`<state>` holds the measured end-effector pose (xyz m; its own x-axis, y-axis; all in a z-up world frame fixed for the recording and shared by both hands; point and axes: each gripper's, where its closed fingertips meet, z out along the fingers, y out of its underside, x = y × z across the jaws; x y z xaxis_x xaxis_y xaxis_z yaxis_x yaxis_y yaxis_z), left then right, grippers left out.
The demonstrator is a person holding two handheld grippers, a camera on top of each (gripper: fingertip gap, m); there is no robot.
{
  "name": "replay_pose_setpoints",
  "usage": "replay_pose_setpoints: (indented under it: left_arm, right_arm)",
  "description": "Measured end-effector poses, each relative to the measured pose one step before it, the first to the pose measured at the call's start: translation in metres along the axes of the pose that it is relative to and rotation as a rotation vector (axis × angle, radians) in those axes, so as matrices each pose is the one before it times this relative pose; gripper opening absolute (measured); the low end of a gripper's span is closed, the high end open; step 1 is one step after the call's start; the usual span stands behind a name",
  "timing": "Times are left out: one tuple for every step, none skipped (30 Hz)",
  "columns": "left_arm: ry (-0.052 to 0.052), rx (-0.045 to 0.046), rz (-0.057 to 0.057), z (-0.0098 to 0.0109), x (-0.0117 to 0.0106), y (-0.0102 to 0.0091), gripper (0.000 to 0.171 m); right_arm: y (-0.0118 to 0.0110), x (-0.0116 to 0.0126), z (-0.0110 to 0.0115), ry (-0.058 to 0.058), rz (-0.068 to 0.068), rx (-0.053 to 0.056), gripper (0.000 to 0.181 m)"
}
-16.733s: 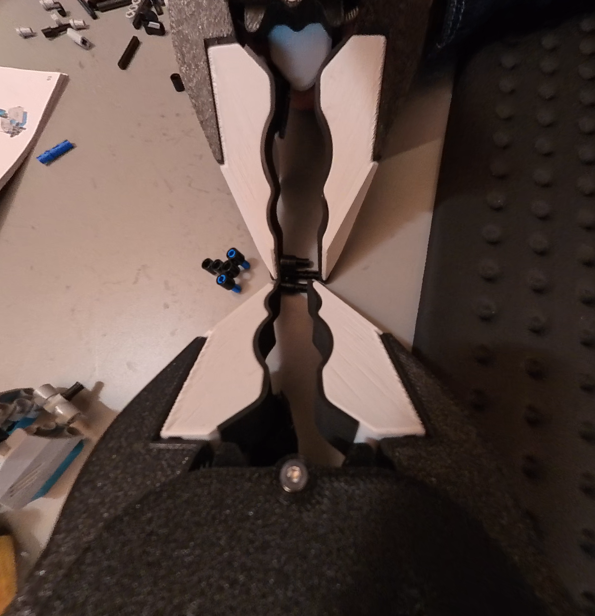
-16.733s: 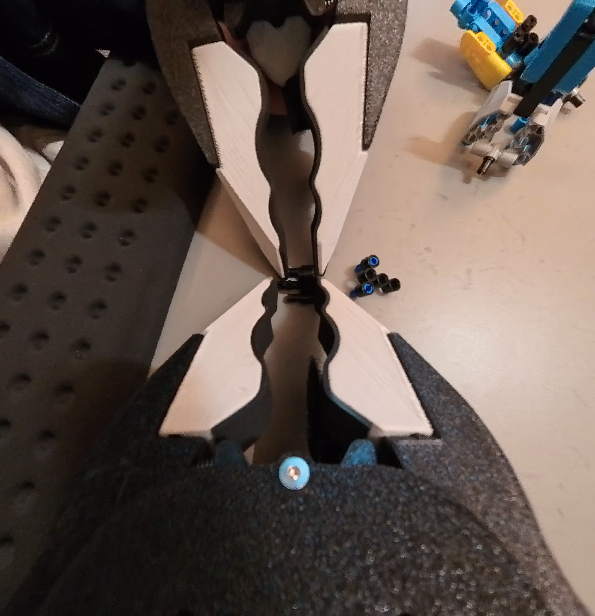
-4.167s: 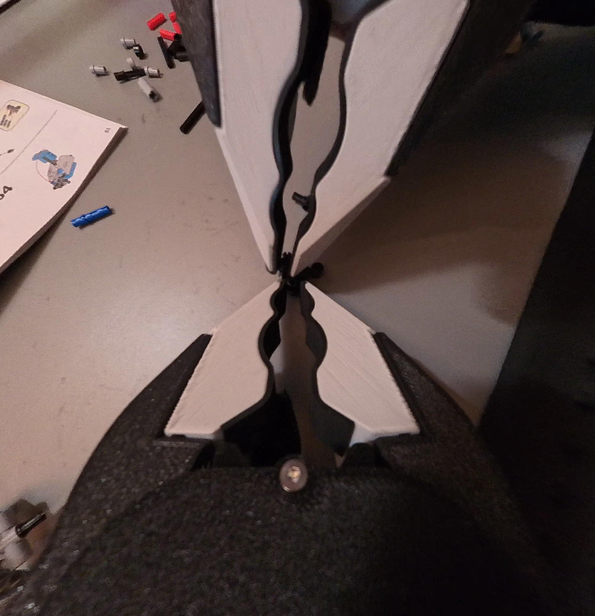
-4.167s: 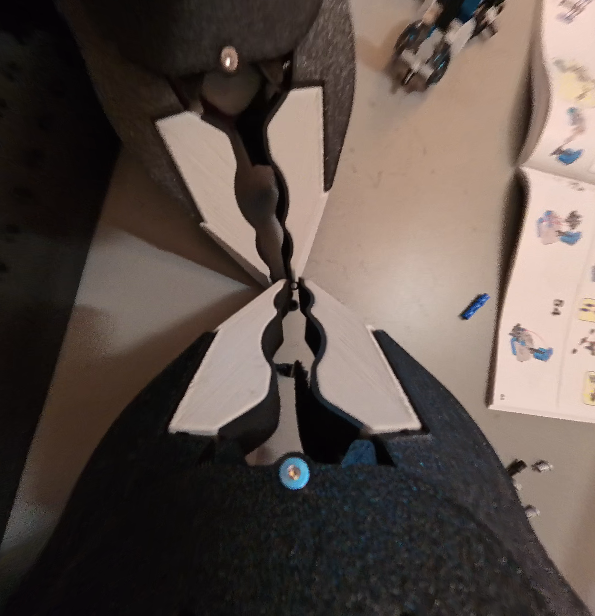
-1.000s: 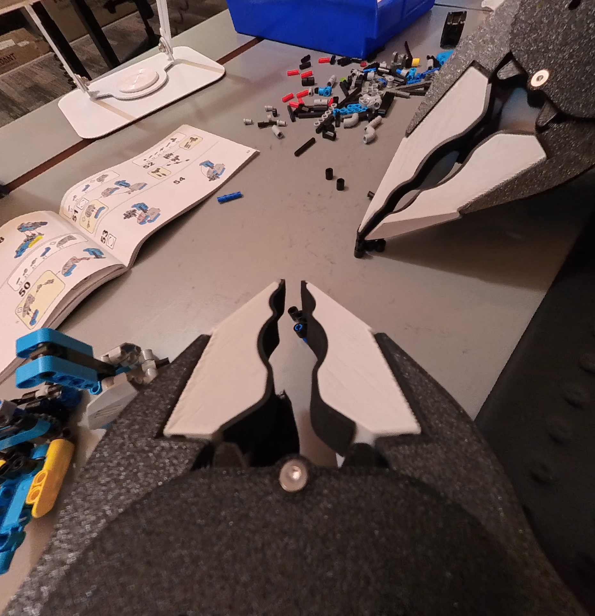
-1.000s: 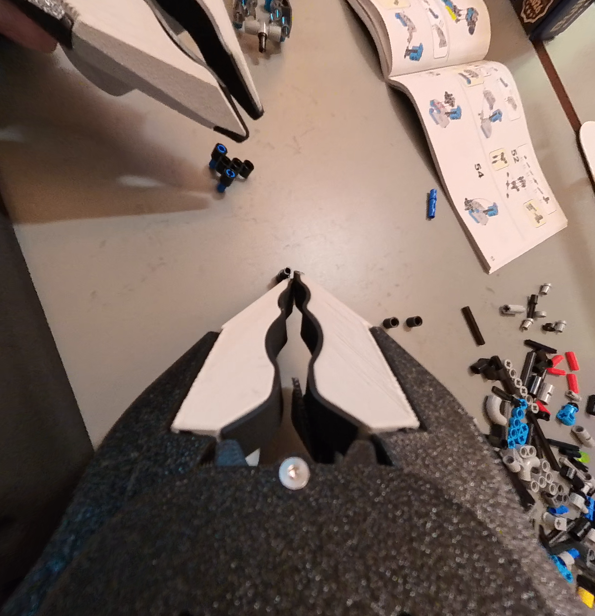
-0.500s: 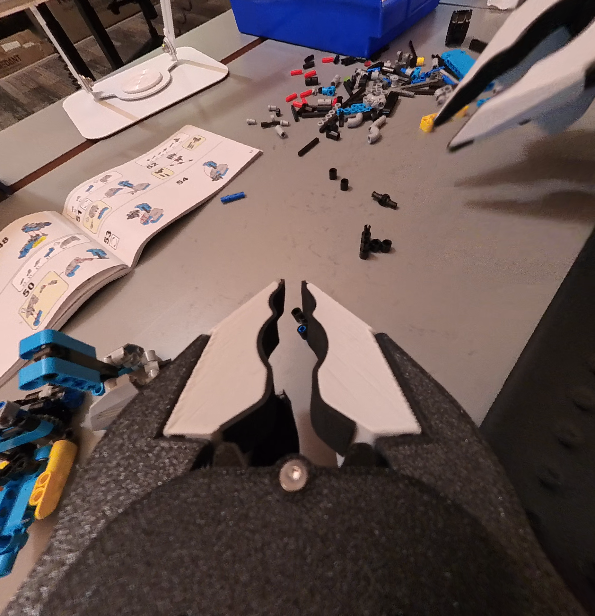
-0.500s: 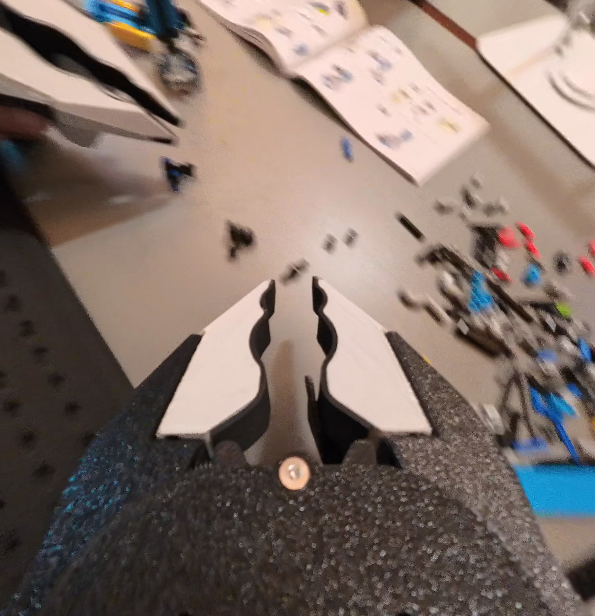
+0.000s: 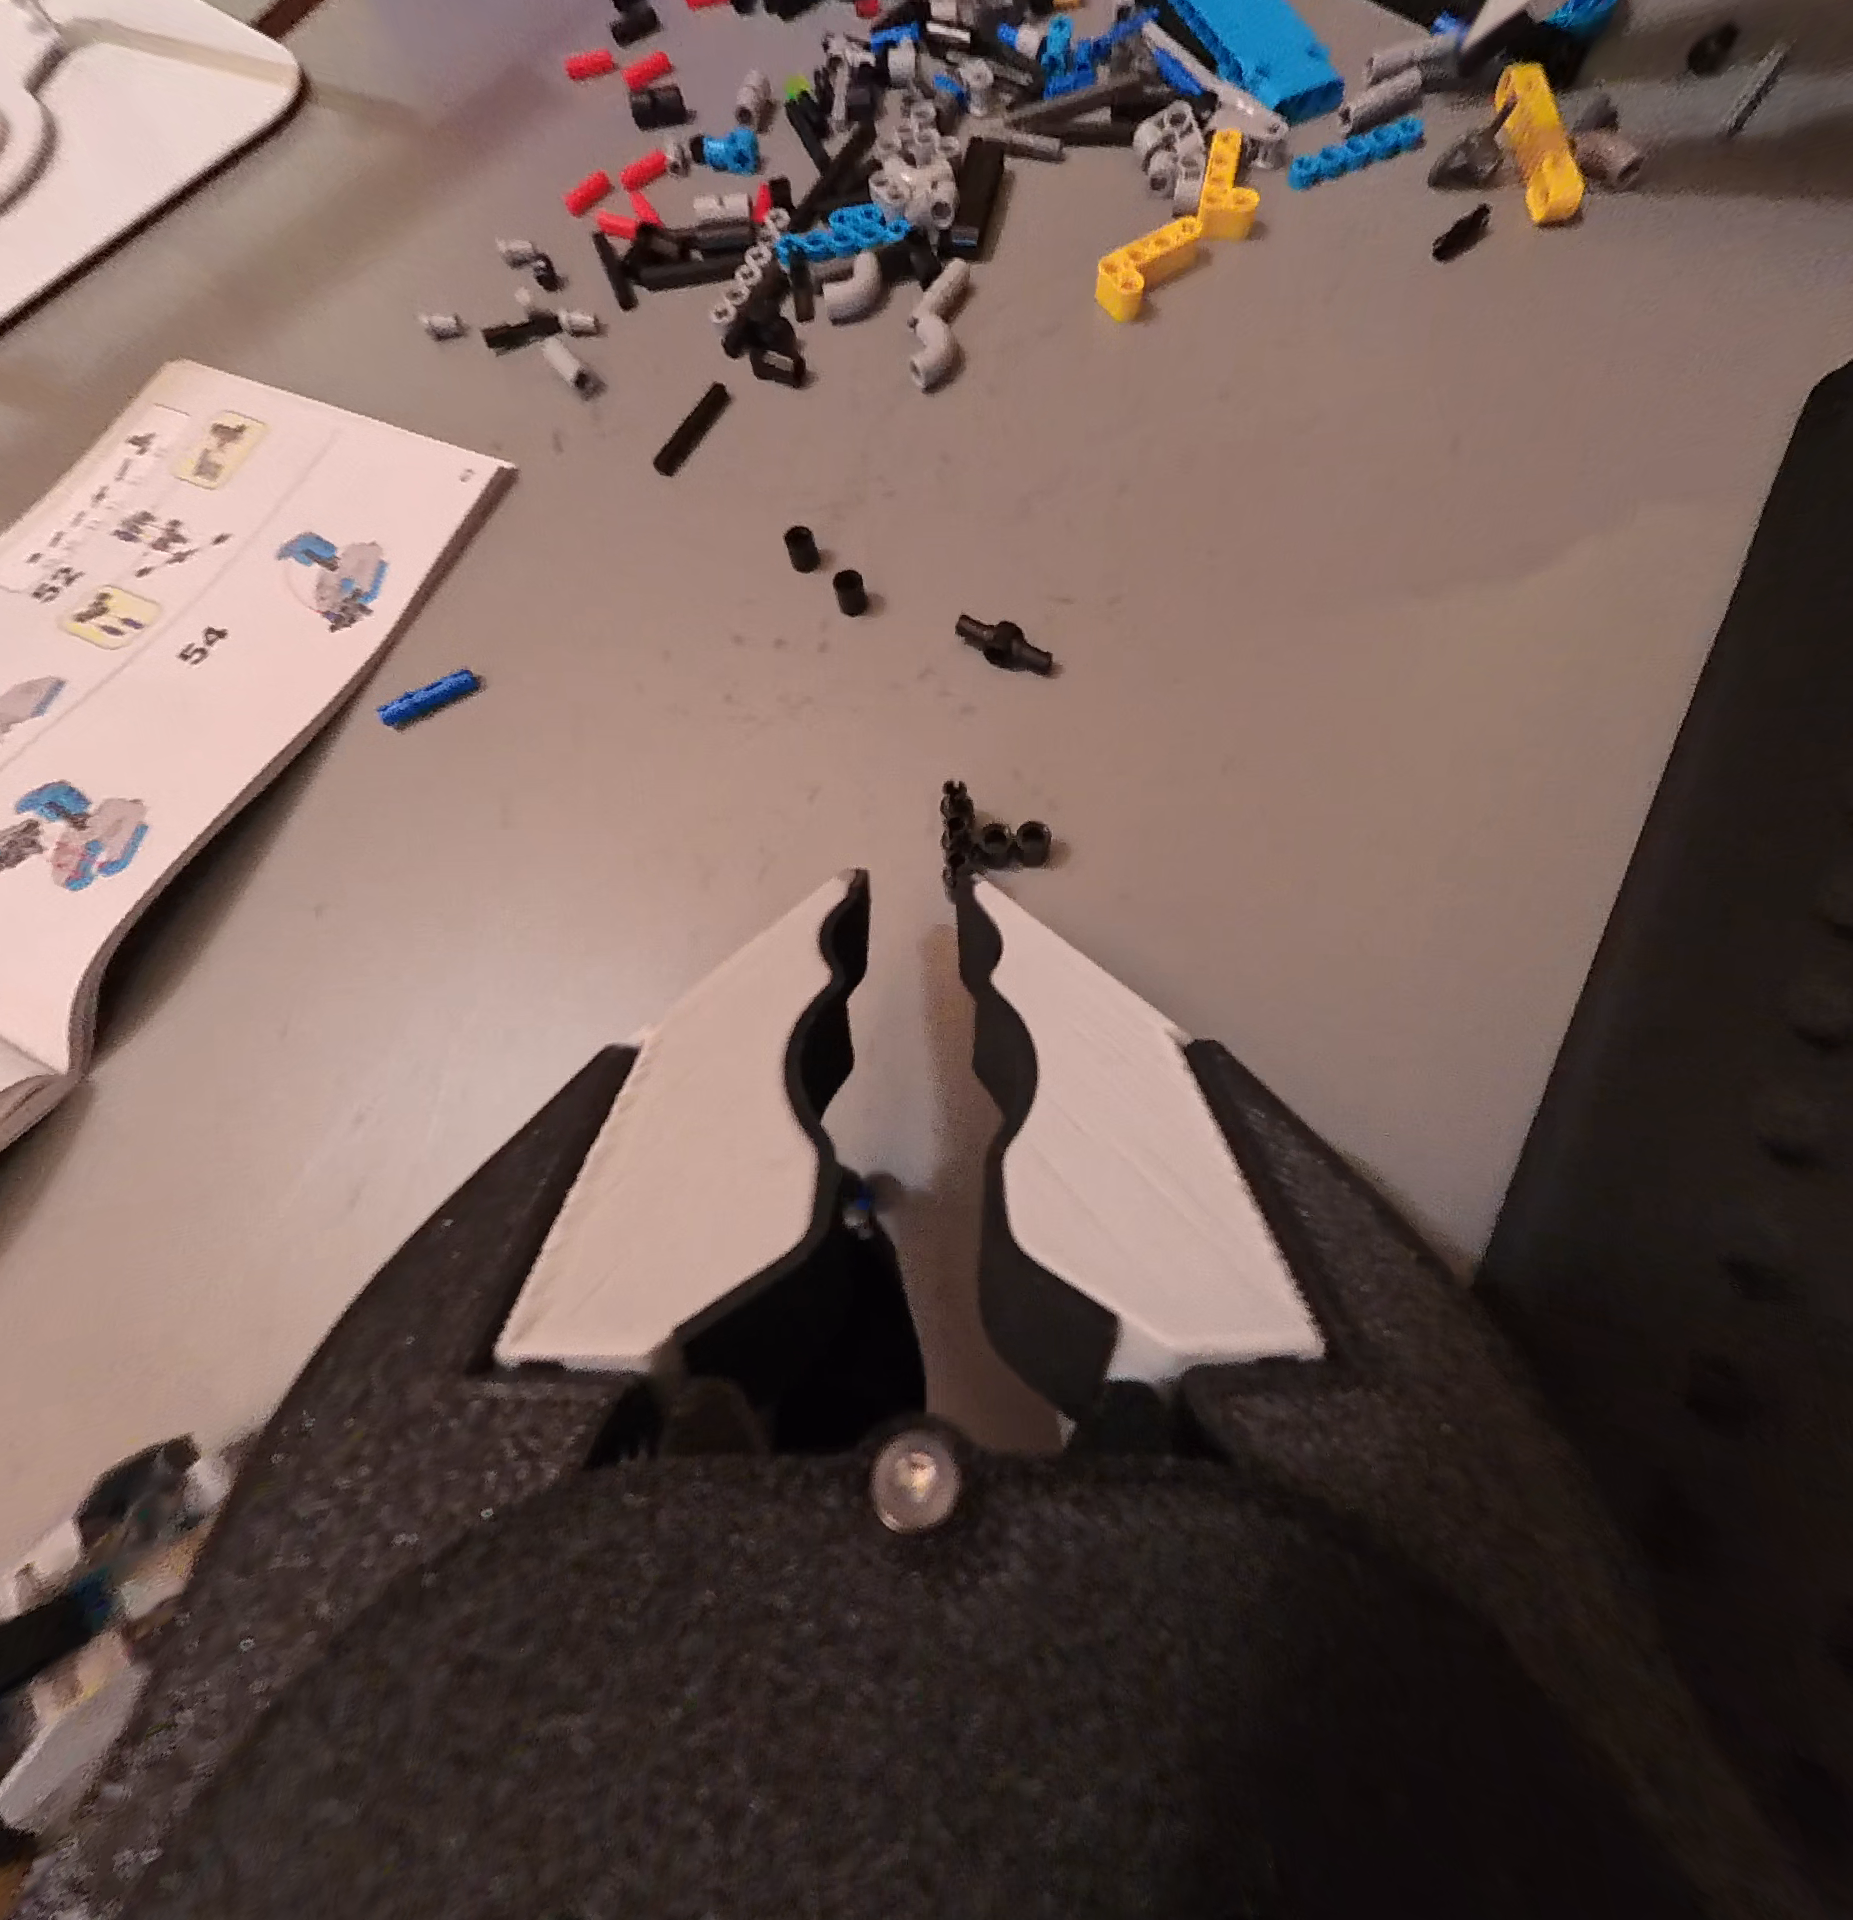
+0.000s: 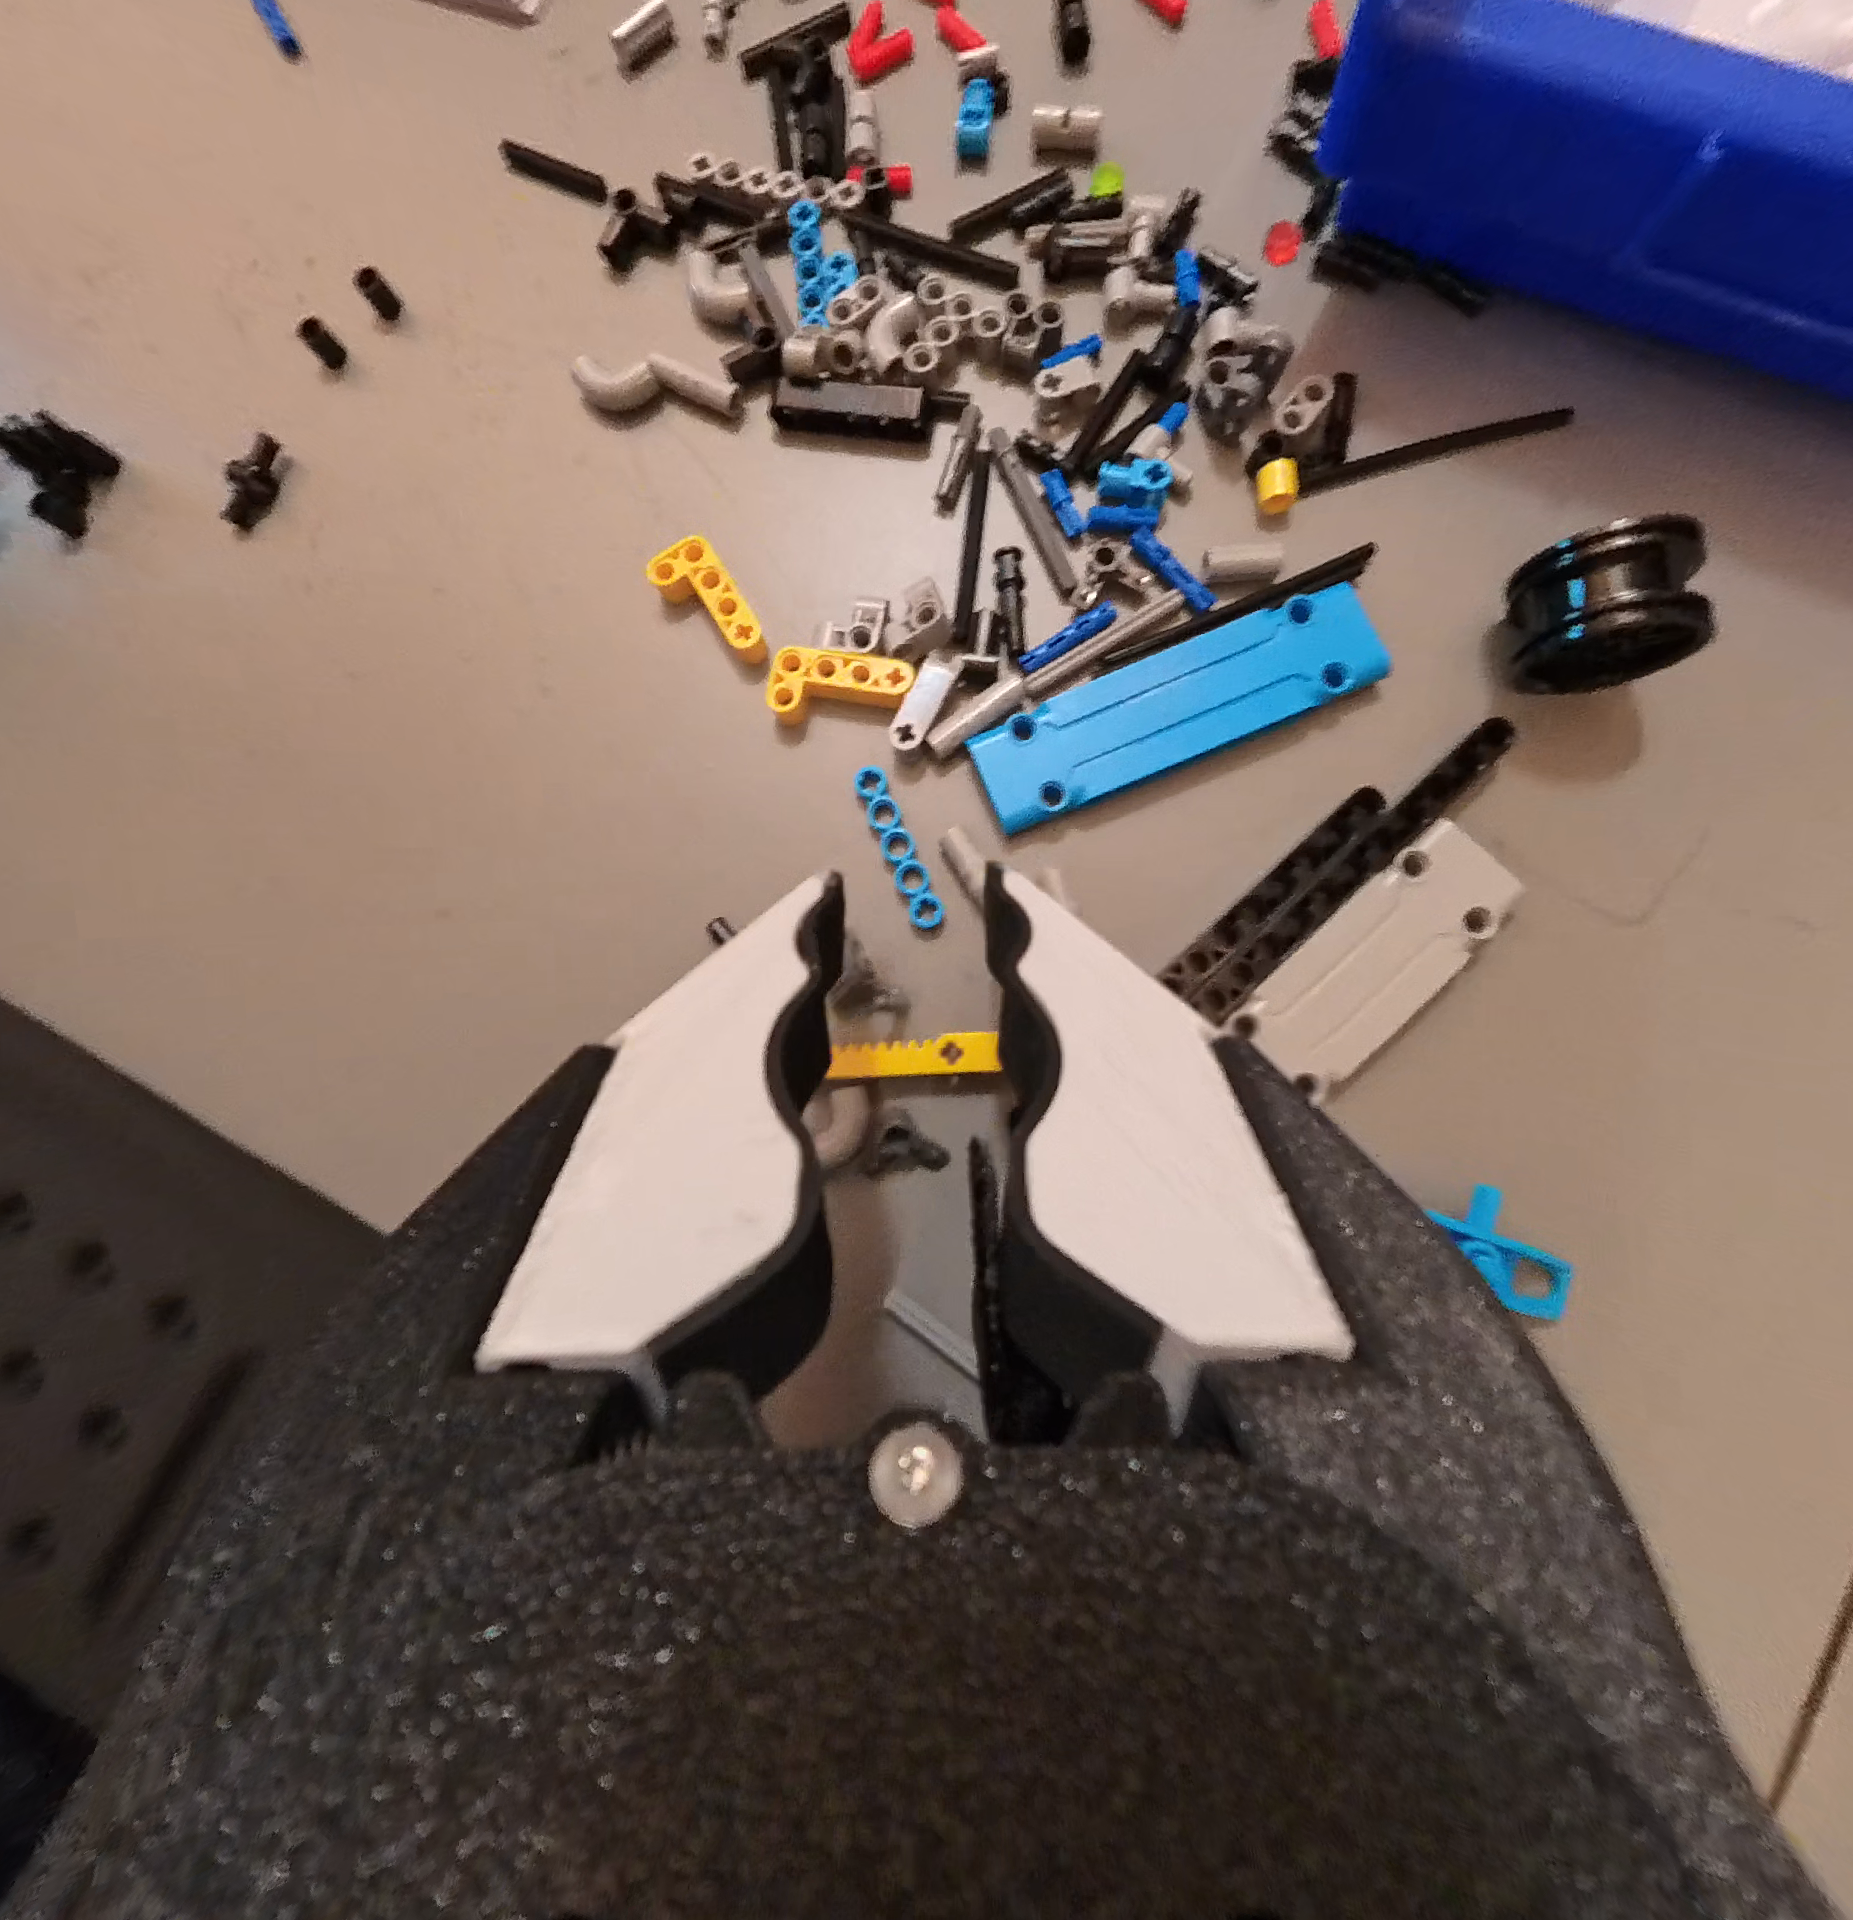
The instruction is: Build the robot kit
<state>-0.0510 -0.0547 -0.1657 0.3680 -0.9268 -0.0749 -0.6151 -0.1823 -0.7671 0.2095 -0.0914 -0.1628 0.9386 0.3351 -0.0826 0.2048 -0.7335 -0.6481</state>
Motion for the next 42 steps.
replay_pose_setpoints:
  left_arm:
    - [0.0031,-0.01221,0.0023,0.00286,-0.00011,0.00099,0.016]
    - [0.0022,-0.01287,0.0016,0.00227,-0.00017,0.00110,0.016]
    - [0.0069,-0.01128,0.0024,0.00204,0.00076,0.00068,0.016]
    - [0.0074,-0.00698,0.0025,0.00172,0.00113,0.00004,0.016]
    - [0.0036,-0.00690,0.0025,0.00180,0.00101,0.00017,0.016]
    - [0.0002,-0.00957,0.0027,0.00201,0.00060,0.00069,0.016]
    - [-0.0041,-0.00608,0.0056,0.00160,0.00025,0.00006,0.015]
    - [-0.0047,-0.00136,0.0111,0.00098,0.00045,-0.00063,0.014]
    - [-0.0055,-0.00310,0.0129,0.00068,0.00024,-0.00026,0.009]
    - [0.0004,-0.00704,0.0137,0.00044,0.00105,0.00063,0.004]
    - [-0.0032,-0.00304,0.0069,-0.00020,0.00021,-0.00005,0.004]
    - [-0.0042,-0.00491,0.0025,-0.00038,-0.00020,0.00048,0.004]
    - [-0.0038,-0.00479,0.0028,-0.00064,-0.00026,0.00046,0.004]
    - [-0.0047,-0.00198,0.0034,-0.00117,-0.00049,0.00024,0.004]
    - [-0.0050,0.00065,0.0027,-0.00165,-0.00073,0.00001,0.004]
    - [-0.0004,0.00210,-0.0008,-0.00174,-0.00038,-0.00004,0.004]
    - [0.0051,0.00354,-0.0058,-0.00157,0.00010,-0.00005,0.004]
    - [0.0071,0.00553,-0.0099,-0.00131,0.00027,-0.00012,0.004]
    - [0.0085,0.00699,-0.0128,-0.00062,0.00041,-0.00020,0.004]
    - [0.0102,0.00538,-0.0124,-0.00001,0.00064,0.00012,0.004]
    - [0.0071,0.00175,-0.0091,0.00047,0.00040,0.00067,0.004]
    - [0.0022,-0.00253,-0.0032,0.00052,0.00007,0.00112,0.004]
    - [0.0008,-0.00557,0.0041,0.00021,0.00045,0.00124,0.004]
    - [0.0015,-0.00323,0.0102,-0.00048,0.00104,0.00081,0.004]
    - [0.0045,-0.00015,0.0131,-0.00107,0.00176,0.00041,0.004]
    - [0.0146,-0.00116,0.0151,-0.00125,0.00338,0.00073,0.004]
    - [0.0248,-0.00465,0.0188,-0.00117,0.00501,0.00168,0.004]
    - [0.0275,-0.00755,0.0228,-0.00079,0.00570,0.00260,0.004]
    - [0.0135,0.00101,0.0220,-0.00110,0.00371,0.00153,0.004]
    - [0.0076,0.00148,0.0188,-0.00144,0.00238,0.00119,0.004]
    - [0.0088,0.00066,0.0130,-0.00137,0.00208,0.00127,0.004]
    - [0.0050,-0.00246,0.0067,-0.00116,0.00100,0.00154,0.004]
    - [-0.0090,-0.00765,-0.0003,-0.00056,-0.00181,0.00232,0.004]
    - [-0.0201,-0.00622,-0.0071,-0.00023,-0.00366,0.00244,0.008]
    - [-0.0198,0.00240,-0.0149,-0.00049,-0.00390,0.00115,0.016]
    - [-0.0106,0.01718,-0.0214,-0.00153,-0.00258,-0.00147,0.020]
    - [-0.0095,0.03595,-0.0260,-0.00324,-0.00255,-0.00505,0.021]
    - [-0.0172,0.05280,-0.0305,-0.00481,-0.00374,-0.00835,0.020]
    - [-0.0170,0.06011,-0.0358,-0.00546,-0.00421,-0.01041,0.019]
    - [-0.0040,0.06052,-0.0394,-0.00504,-0.00265,-0.01070,0.013]
    - [0.0173,0.05573,-0.0345,-0.00395,0.00070,-0.00983,0.002]
    - [0.0254,0.05086,-0.0280,-0.00299,0.00252,-0.00832,0.000]
  right_arm:
    - [0.00347,-0.00221,0.00017,-0.0157,-0.0061,-0.0152,0.027]
    - [0.00355,0.00162,0.00029,0.0091,-0.0101,-0.0166,0.027]
    - [0.00251,0.00315,-0.00003,0.0182,-0.0076,-0.0087,0.026]
    - [0.00117,0.00176,-0.00047,0.0063,-0.0020,0.0001,0.026]
    - [0.00045,0.00045,-0.00091,-0.0071,0.0011,0.0047,0.026]
    - [0.00101,0.00306,-0.00089,0.0043,0.0048,0.0001,0.026]
    - [0.00179,0.00599,-0.00093,0.0184,0.0043,-0.0068,0.026]
    - [0.00187,0.00677,-0.00124,0.0210,0.0023,-0.0061,0.026]
    - [0.00092,0.00586,-0.00132,0.0156,0.0028,-0.0015,0.026]
    - [0.00029,0.00403,-0.00136,0.0060,0.0041,0.0010,0.026]
    - [0.00005,0.00211,-0.00125,-0.0004,0.0038,0.0004,0.025]
    - [-0.00004,0.00049,-0.00112,-0.0047,0.0002,-0.0006,0.025]
    - [-0.00026,-0.00002,-0.00121,-0.0015,-0.0030,0.0006,0.024]
    - [-0.00050,0.00016,-0.00109,0.0040,-0.0054,0.0028,0.023]
    - [-0.00003,-0.00074,-0.00087,0.0007,-0.0075,0.0007,0.022]
    - [0.00006,-0.00248,-0.00063,-0.0098,-0.0081,-0.0008,0.022]
    - [-0.00008,-0.00631,-0.00045,-0.0302,-0.0123,0.0008,0.023]
    - [-0.00094,-0.01245,-0.00042,-0.0616,-0.0240,0.0052,0.023]
    - [-0.00120,-0.01715,0.00083,-0.0790,-0.0327,0.0050,0.023]
    - [-0.00036,-0.01547,0.00337,-0.0567,-0.0422,-0.0060,0.023]
    - [0.00054,-0.00901,0.00561,-0.0097,-0.0523,-0.0177,0.023]
    - [0.00155,-0.00208,0.00605,0.0341,-0.0550,-0.0293,0.025]
    - [0.00170,-0.00022,0.00508,0.0375,-0.0524,-0.0317,0.025]
    - [-0.00052,-0.00130,0.00338,0.0175,-0.0359,-0.0185,0.024]
    - [-0.00162,-0.00159,0.00200,-0.0012,-0.0136,-0.0098,0.021]
    - [-0.00101,-0.00070,0.00142,-0.0081,0.0003,-0.0118,0.018]
    - [-0.00019,0.00003,0.00092,-0.0066,-0.0031,-0.0150,0.017]
    - [-0.00034,-0.00030,0.00073,-0.0058,-0.0098,-0.0115,0.014]
    - [-0.00042,0.00020,0.00105,-0.0005,-0.0135,-0.0112,0.013]
    - [0.00093,0.00016,0.00166,0.0013,-0.0164,-0.0202,0.009]
    - [0.00317,-0.00120,0.00217,-0.0059,-0.0175,-0.0325,0.006]
    - [-0.00104,-0.00022,-0.00017,-0.0031,-0.0107,-0.0067,0.005]
    - [-0.00002,0.00007,0.00003,-0.0050,-0.0060,-0.0153,0.005]
    - [-0.00028,-0.00011,0.00021,-0.0037,-0.0049,-0.0132,0.004]
    - [-0.00111,0.00027,0.00032,0.0006,-0.0083,-0.0112,0.004]
    - [-0.00463,0.00012,0.00037,0.0032,0.0000,0.0099,0.004]
    - [-0.01169,-0.00380,-0.00038,-0.0161,0.0061,0.0482,0.005]
    - [-0.01828,-0.00735,-0.00058,-0.0312,0.0170,0.0775,0.004]
    - [-0.02322,-0.01050,0.00025,-0.0421,0.0269,0.0969,0.004]
    - [-0.02583,-0.01622,0.00258,-0.0673,0.0331,0.1106,0.004]
    - [-0.02546,-0.02092,0.00580,-0.0896,0.0324,0.1122,0.004]
    - [-0.02284,-0.02054,0.00937,-0.0834,0.0335,0.1087,0.004]
